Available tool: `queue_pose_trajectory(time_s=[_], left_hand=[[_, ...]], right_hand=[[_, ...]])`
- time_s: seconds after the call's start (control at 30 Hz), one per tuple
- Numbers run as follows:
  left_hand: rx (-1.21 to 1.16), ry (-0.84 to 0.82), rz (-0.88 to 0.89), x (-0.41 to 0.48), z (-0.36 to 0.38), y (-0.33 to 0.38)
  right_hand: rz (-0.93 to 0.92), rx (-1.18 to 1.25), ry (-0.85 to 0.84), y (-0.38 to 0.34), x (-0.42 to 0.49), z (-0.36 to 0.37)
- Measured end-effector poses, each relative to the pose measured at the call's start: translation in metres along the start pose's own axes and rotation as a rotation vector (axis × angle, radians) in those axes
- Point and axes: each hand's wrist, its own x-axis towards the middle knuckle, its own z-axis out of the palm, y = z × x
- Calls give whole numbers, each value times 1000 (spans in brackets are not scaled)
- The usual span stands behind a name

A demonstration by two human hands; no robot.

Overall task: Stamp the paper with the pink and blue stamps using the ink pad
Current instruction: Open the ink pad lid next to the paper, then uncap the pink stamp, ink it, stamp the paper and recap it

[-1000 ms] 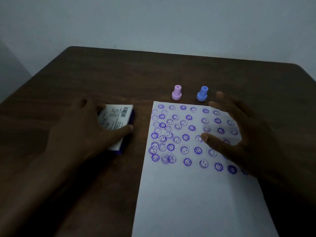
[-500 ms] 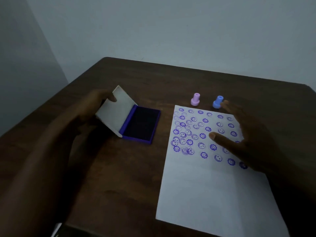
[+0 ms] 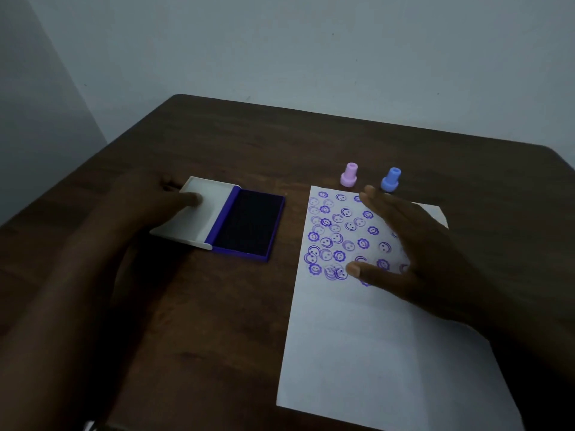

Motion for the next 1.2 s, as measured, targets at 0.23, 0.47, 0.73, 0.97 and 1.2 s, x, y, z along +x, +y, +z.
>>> queue_pose_trajectory(time_s=[0.23,0.47,0.73,0.97,1.2], left_hand=[[26,44,29,-7,-2,5],[-58,145,94,-11,-2,3],[-553,59,181,-24,2,27],[-666,25,188,-28,2,33],[-750,-77,188,-26,5,34]], right_hand=[[15,0,-70,-5,2,3],[-27,59,53,-2,17,7],[47,85,286,18,85,2],[179,-7,97,20,134,2],[126,230,197,4,132,2]])
